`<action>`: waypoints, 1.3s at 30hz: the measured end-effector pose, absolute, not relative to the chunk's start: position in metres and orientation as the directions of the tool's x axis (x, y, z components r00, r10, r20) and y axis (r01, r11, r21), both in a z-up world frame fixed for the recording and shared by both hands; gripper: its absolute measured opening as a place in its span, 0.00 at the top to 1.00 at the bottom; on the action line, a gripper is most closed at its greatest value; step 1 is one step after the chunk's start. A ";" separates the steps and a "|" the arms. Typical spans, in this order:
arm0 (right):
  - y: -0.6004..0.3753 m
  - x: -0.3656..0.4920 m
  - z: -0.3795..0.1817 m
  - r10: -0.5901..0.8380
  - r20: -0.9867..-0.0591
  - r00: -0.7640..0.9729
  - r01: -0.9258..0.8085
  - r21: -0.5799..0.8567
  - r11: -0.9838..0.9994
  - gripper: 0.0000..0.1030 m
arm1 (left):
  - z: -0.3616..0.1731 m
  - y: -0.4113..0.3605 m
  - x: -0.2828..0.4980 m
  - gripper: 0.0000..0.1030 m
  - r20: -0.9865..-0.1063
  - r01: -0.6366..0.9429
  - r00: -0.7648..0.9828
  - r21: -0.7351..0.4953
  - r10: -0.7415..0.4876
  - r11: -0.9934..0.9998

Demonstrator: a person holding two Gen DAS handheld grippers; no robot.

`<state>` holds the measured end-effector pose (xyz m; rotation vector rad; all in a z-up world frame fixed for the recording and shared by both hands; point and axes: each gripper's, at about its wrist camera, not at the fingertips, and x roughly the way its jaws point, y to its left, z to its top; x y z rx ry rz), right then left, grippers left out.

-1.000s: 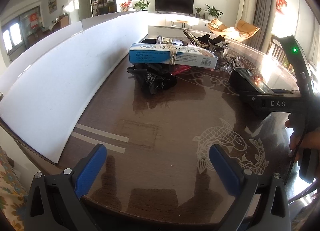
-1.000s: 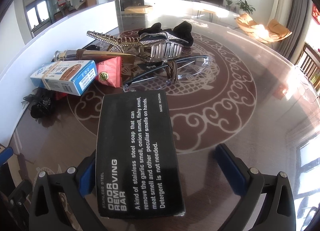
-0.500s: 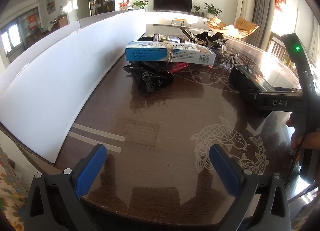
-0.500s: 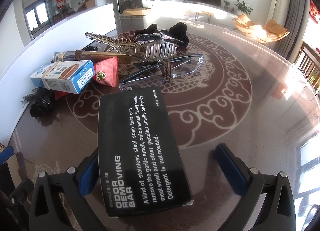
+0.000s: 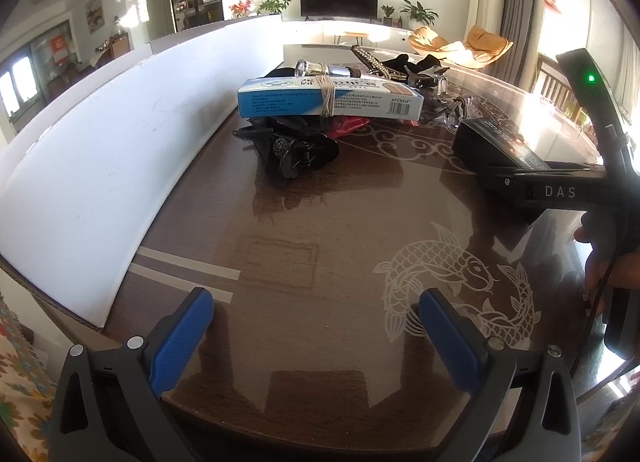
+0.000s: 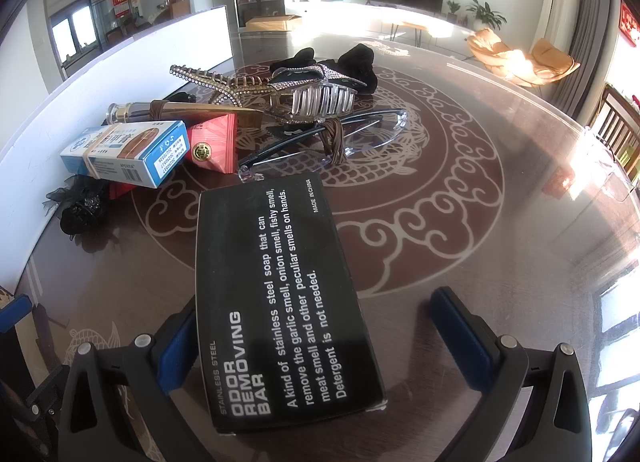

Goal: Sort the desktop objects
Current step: 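Grasp the black Odor Removing Bar box with the right gripper, then lift the black box with the right gripper while the left gripper grasps black gloves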

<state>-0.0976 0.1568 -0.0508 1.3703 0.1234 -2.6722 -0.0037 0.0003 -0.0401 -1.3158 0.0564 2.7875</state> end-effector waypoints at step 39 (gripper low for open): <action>0.158 -0.098 -0.052 -0.083 -0.812 -0.577 0.157 -0.011 -0.988 0.00 | -0.018 -0.008 -0.016 0.15 -0.807 -0.129 -0.572 -0.085 0.144 -0.988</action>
